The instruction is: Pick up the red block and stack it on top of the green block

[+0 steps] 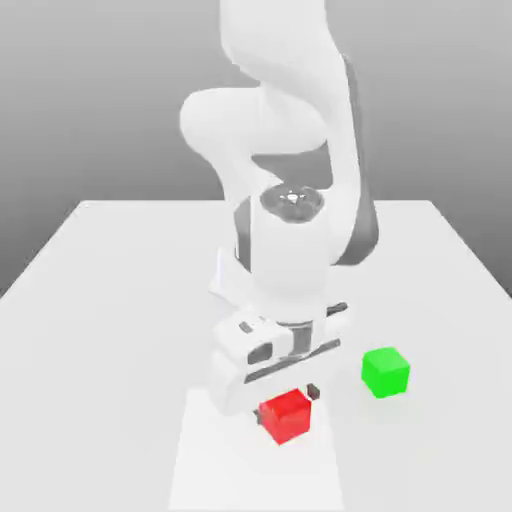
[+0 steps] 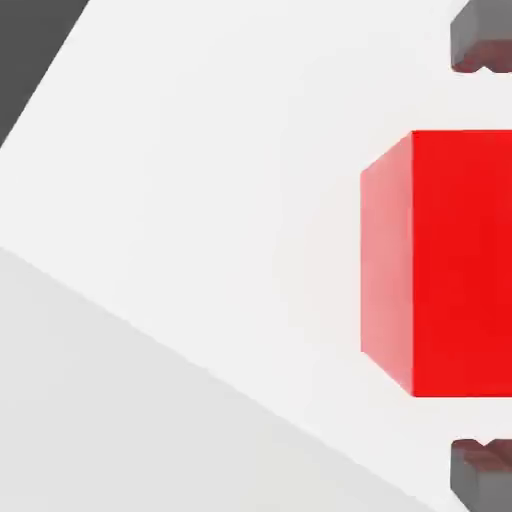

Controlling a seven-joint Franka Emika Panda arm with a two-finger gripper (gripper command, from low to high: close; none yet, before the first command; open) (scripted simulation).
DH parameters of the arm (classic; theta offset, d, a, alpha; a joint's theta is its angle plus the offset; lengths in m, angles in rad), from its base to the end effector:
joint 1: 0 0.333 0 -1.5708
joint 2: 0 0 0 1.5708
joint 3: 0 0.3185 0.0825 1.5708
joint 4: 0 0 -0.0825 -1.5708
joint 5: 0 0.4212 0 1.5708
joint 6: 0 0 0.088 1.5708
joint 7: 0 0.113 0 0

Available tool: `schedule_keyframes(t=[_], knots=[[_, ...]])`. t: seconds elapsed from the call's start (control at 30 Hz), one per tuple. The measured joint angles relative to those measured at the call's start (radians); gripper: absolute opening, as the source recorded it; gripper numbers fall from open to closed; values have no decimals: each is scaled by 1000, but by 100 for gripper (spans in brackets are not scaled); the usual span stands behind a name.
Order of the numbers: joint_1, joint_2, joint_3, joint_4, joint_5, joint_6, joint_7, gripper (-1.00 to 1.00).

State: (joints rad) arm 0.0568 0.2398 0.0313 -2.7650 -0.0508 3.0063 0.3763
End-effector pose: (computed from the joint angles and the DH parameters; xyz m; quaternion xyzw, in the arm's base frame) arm 0.3811 0.0387 0.1040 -0.9929 0.1191 -0.0008 0.0005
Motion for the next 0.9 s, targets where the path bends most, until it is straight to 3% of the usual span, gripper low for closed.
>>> schedule_keyframes(t=[0.2,0.6,0.9], knots=[[-2,0,2,0,-4,-1,3,-100],[-23,-227,35,-31,50,-195,-36,-100],[88,-334,126,-80,46,-266,255,-100]])
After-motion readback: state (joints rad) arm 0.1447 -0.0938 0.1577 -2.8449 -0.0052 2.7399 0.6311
